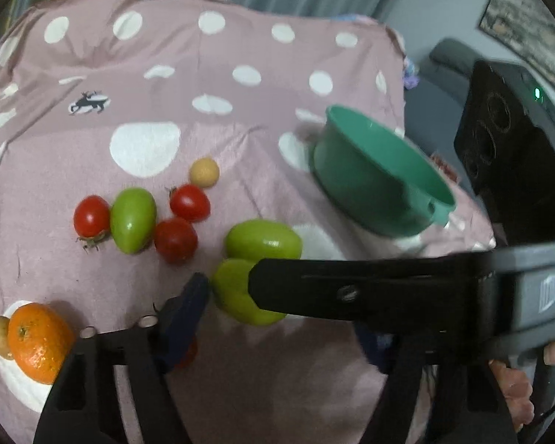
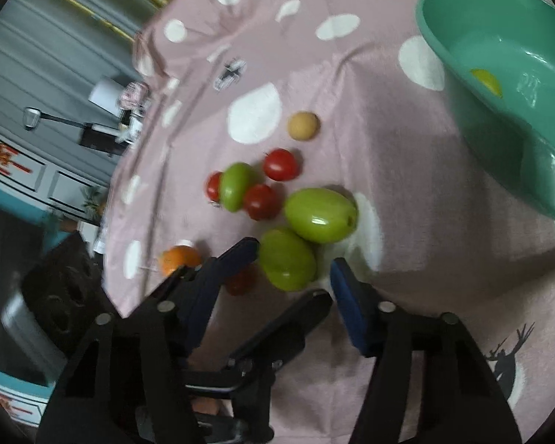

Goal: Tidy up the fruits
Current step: 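Move the right gripper back to the cluster of green fruits, then grasp a second green oval fruit with the right gripper and lift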

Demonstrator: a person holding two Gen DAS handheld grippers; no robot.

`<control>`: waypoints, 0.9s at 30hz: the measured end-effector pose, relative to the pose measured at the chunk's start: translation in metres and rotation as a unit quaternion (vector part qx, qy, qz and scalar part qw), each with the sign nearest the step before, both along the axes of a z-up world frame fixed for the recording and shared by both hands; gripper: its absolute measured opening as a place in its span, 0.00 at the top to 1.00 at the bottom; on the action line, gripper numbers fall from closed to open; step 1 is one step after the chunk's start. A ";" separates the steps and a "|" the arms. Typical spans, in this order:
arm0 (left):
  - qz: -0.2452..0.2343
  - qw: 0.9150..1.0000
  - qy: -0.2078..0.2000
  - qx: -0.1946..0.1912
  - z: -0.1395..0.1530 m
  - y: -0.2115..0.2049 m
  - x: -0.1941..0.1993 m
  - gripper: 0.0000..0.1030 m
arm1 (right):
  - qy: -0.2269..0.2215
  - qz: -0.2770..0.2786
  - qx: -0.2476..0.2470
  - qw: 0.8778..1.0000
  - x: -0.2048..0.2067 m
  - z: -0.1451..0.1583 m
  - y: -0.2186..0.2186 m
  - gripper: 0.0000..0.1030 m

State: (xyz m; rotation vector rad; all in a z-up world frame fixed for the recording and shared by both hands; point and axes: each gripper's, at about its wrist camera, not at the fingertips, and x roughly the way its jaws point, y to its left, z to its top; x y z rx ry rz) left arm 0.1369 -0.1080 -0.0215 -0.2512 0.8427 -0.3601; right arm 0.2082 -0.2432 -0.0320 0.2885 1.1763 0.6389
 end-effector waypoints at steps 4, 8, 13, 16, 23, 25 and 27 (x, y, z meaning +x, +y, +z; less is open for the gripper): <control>0.006 1.000 0.009 0.014 -0.002 -0.003 0.002 0.31 | 0.010 -0.003 -0.024 1.000 0.006 -0.006 0.006 0.51; 0.006 1.000 0.012 0.013 -0.003 -0.004 0.002 0.34 | 0.009 -0.009 -0.038 0.999 0.009 -0.007 0.009 0.53; 0.003 1.000 0.014 0.017 -0.004 -0.002 0.004 0.45 | -0.007 0.002 -0.086 0.996 0.007 -0.008 0.024 0.50; -0.001 1.000 0.017 0.015 -0.007 0.000 0.005 0.52 | -0.008 0.004 -0.103 0.995 0.011 -0.010 0.030 0.54; -0.016 1.000 0.019 0.002 -0.007 0.001 0.007 0.58 | 0.000 -0.001 -0.069 0.998 0.013 -0.010 0.015 0.63; -0.017 1.000 0.017 0.002 -0.007 0.000 0.006 0.58 | -0.008 0.000 -0.071 0.997 0.009 -0.010 0.017 0.63; -0.019 1.000 0.014 -0.001 -0.005 0.000 0.005 0.58 | -0.017 0.002 -0.075 0.997 0.006 -0.008 0.017 0.63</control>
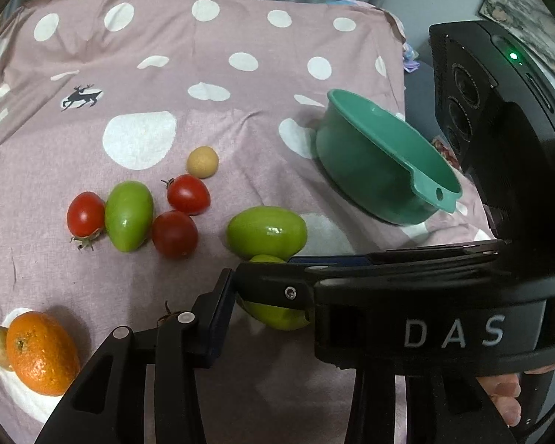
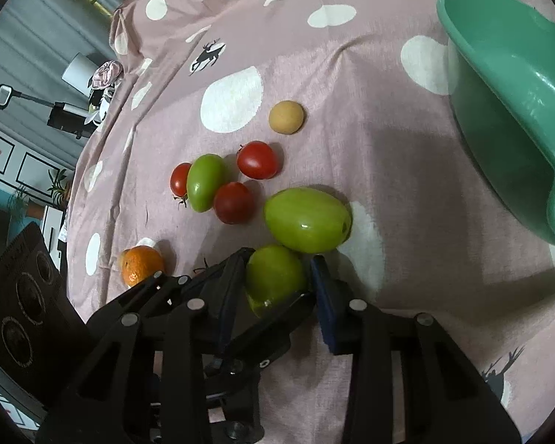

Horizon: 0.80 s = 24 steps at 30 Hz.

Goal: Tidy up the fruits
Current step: 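Grasp a second green oval fruit with the right gripper and lift, then carry the green fruit into the teal bowl and open the right gripper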

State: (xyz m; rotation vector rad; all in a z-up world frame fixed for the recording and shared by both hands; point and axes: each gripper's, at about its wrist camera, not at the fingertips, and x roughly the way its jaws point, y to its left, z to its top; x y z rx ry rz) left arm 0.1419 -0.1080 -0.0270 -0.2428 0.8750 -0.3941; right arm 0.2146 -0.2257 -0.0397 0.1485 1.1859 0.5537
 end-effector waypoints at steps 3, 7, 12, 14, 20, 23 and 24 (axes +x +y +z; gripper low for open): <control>-0.001 1.000 -0.001 -0.016 0.005 0.002 -0.002 0.58 | -0.012 0.000 0.005 1.000 -0.003 0.007 -0.004 0.64; 0.006 0.999 -0.031 -0.013 0.028 -0.003 -0.013 0.58 | -0.037 0.000 0.040 0.999 -0.012 0.027 -0.016 0.66; 0.005 0.996 -0.087 0.019 0.065 -0.026 -0.034 0.58 | -0.079 0.004 0.072 0.994 -0.029 0.060 -0.035 0.66; 0.010 0.995 -0.099 0.014 0.072 -0.036 -0.039 0.58 | -0.094 0.003 0.077 0.993 -0.035 0.068 -0.046 0.66; 0.008 0.995 -0.104 0.001 0.090 -0.076 -0.035 0.58 | -0.132 -0.044 0.101 0.985 -0.045 0.081 -0.099 0.67; -0.006 0.995 -0.099 -0.016 0.097 -0.109 -0.019 0.58 | -0.153 -0.083 0.115 0.978 -0.044 0.090 -0.138 0.68; -0.013 0.995 -0.101 -0.010 0.100 -0.118 -0.015 0.58 | -0.153 -0.092 0.123 0.976 -0.042 0.091 -0.147 0.68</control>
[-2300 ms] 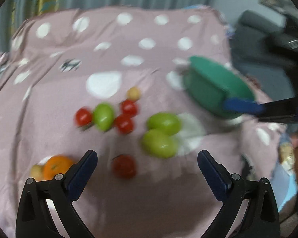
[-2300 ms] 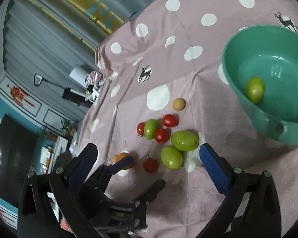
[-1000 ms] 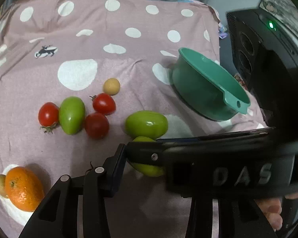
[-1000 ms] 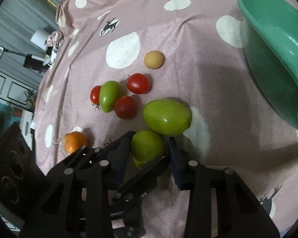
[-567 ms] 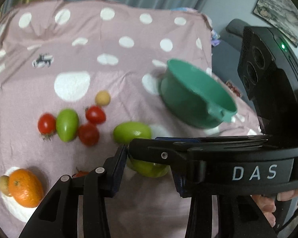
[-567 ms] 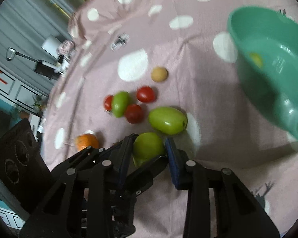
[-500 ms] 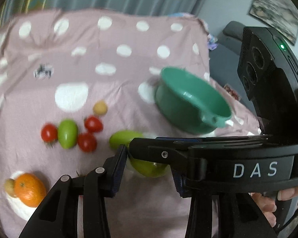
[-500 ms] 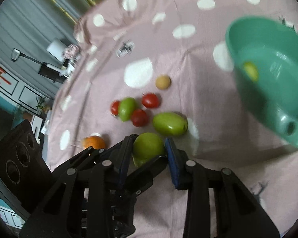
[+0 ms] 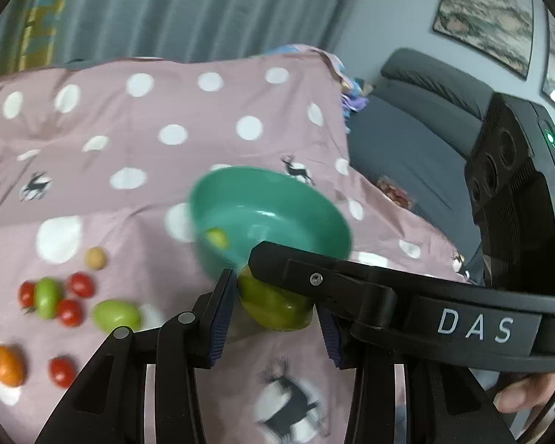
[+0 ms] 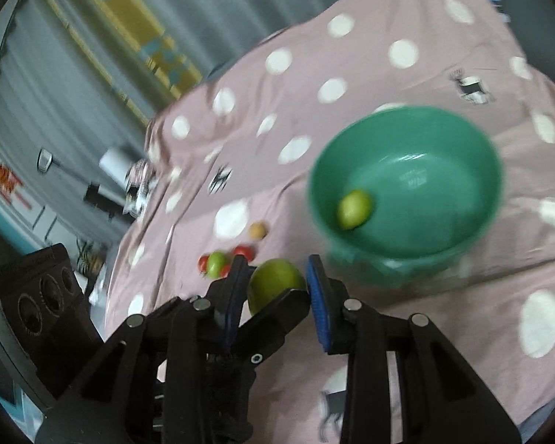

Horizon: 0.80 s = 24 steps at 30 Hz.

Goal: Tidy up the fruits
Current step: 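Carry the green fruit into the teal bowl and open the right gripper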

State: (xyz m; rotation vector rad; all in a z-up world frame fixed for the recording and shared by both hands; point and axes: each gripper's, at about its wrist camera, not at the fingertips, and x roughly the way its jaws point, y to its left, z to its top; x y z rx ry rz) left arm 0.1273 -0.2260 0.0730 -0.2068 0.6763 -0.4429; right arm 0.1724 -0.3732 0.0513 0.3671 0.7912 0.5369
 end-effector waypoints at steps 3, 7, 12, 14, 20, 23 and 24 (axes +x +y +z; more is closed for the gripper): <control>-0.018 0.999 -0.015 0.027 0.007 -0.029 0.014 0.58 | -0.005 -0.028 0.031 0.999 0.007 0.002 -0.030 0.68; -0.052 0.999 0.010 0.013 -0.003 -0.053 0.043 0.58 | 0.007 -0.071 0.024 0.997 0.021 -0.002 -0.056 0.68; -0.061 0.998 0.022 0.013 -0.022 -0.062 0.061 0.58 | 0.041 -0.080 0.031 0.995 0.046 -0.020 -0.062 0.70; -0.066 0.998 0.011 0.008 -0.028 -0.058 0.065 0.59 | 0.056 -0.080 0.051 0.994 0.053 -0.027 -0.064 0.72; -0.050 0.998 0.027 -0.039 -0.041 -0.036 0.072 0.67 | 0.068 -0.083 0.070 0.992 0.063 -0.035 -0.050 0.72; -0.035 0.998 0.042 -0.040 -0.047 -0.030 0.076 0.67 | 0.079 -0.087 0.075 0.990 0.069 -0.044 -0.041 0.72; -0.036 0.997 0.045 -0.042 -0.048 -0.029 0.077 0.67 | 0.079 -0.090 0.073 0.990 0.068 -0.044 -0.040 0.72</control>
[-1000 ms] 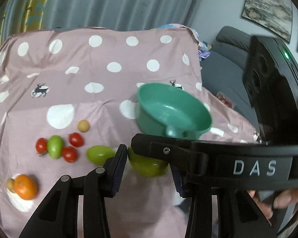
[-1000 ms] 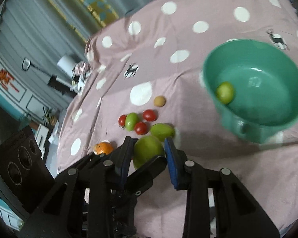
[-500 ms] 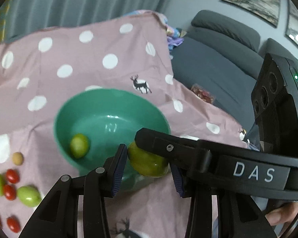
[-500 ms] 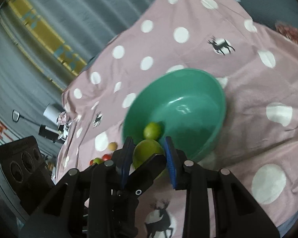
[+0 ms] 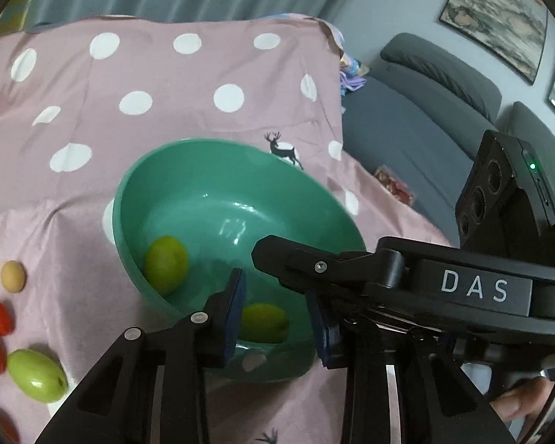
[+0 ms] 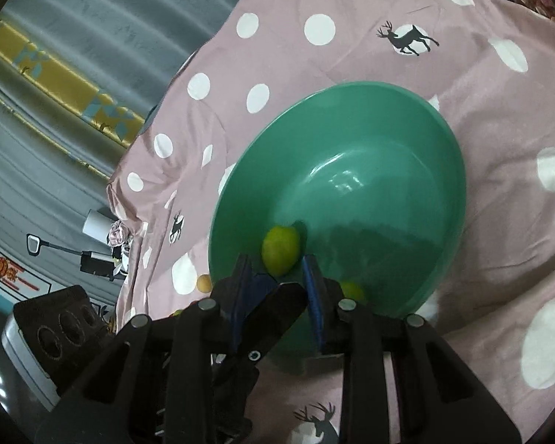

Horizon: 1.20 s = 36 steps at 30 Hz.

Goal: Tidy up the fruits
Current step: 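Carry the green fruit into the teal bowl and open the right gripper, then move the right gripper back to the remaining green oval fruit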

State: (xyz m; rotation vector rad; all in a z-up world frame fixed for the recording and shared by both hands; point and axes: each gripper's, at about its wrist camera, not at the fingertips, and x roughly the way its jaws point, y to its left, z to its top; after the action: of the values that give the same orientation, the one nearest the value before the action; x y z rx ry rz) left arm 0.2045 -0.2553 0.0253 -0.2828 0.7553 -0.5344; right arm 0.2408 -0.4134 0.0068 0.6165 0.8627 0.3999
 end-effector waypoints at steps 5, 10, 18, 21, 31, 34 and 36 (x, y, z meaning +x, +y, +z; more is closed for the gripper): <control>0.006 1.000 -0.005 0.000 0.003 -0.001 -0.008 0.67 | -0.004 -0.008 0.020 1.000 -0.006 0.000 -0.004 0.71; 0.003 1.000 -0.003 0.007 0.007 -0.005 -0.013 0.67 | 0.007 -0.034 0.018 0.999 -0.013 0.001 -0.011 0.58; 0.041 0.998 -0.010 -0.051 0.032 0.036 -0.029 0.09 | -0.048 -0.029 0.043 0.998 -0.034 0.030 -0.012 0.11; 0.063 0.996 -0.014 -0.062 0.042 0.058 -0.036 0.02 | -0.058 -0.025 0.055 0.997 -0.040 0.035 -0.008 0.04; 0.133 0.986 -0.013 0.103 0.042 0.071 -0.045 0.02 | -0.048 0.025 0.018 0.998 -0.048 0.031 0.027 0.03; 0.140 0.980 -0.001 0.141 0.034 0.069 -0.042 0.02 | -0.053 -0.001 0.067 0.996 -0.047 0.026 0.020 0.03; 0.138 0.979 0.005 0.148 0.029 0.074 -0.044 0.02 | -0.057 0.000 0.116 0.992 -0.044 0.022 0.016 0.02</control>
State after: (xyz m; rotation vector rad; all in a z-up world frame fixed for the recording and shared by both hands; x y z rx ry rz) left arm 0.1606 -0.1812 0.0539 -0.1107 0.7795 -0.1546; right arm 0.1969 -0.3978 0.0292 0.8004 0.7120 0.5347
